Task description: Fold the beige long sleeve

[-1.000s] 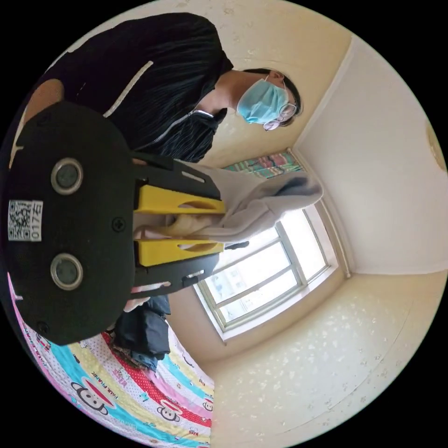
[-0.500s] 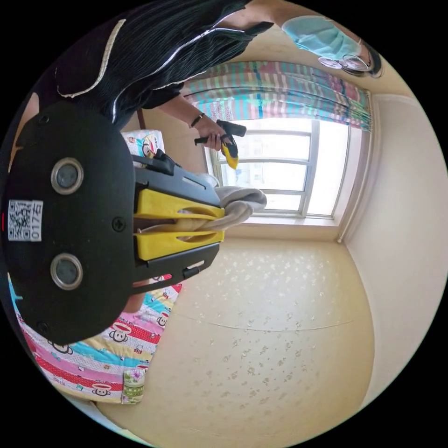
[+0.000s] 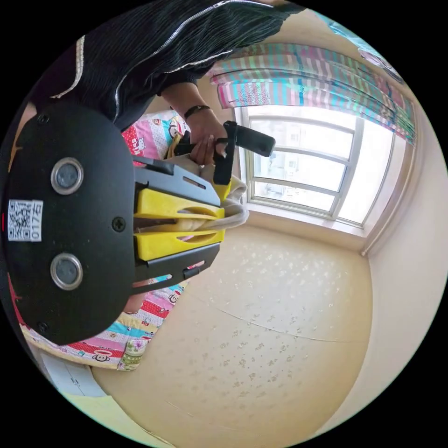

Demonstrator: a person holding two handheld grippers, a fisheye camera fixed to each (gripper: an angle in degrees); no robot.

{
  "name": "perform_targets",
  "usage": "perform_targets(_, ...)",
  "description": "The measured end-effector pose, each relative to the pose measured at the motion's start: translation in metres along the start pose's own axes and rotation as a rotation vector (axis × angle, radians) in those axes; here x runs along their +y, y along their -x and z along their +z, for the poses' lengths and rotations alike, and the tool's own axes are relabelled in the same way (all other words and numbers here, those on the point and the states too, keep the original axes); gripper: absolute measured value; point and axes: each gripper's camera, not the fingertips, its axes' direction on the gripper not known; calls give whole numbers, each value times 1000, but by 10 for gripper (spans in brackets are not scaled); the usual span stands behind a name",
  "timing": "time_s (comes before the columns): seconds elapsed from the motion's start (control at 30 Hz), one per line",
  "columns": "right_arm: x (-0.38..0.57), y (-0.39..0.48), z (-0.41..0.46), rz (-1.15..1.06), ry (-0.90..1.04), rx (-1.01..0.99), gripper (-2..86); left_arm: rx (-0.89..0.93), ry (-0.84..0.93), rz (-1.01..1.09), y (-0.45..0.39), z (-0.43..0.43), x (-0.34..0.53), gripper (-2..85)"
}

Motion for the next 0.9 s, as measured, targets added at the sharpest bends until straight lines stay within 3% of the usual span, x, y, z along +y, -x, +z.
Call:
perform_targets(0.13, 28, -17, 5, 124, -43, -235, 47, 92, -11, -92, 27, -12, 1, 49)
perform_targets(0.3, 54, -39, 10, 214, -113, -448, 63, 110, 51, 34, 13, -18, -15, 48)
perform_targets(0.5, 102, -62, 9, 319, -176, -462, 85, -125, 113, 193, -15, -29, -34, 49)
perform_targets(0.6, 138, -72, 20, 434, -168, -490, 95, -234, 131, 116, -9, -36, -43, 49)
perform_targets(0.73, 181, -78, 33, 606, -190, -494, 129, -202, 27, 64, 7, -58, -45, 49)
perform_targets(0.9, 193, -64, 52, 613, -128, -455, 191, -16, -135, -58, 46, -79, -39, 48)
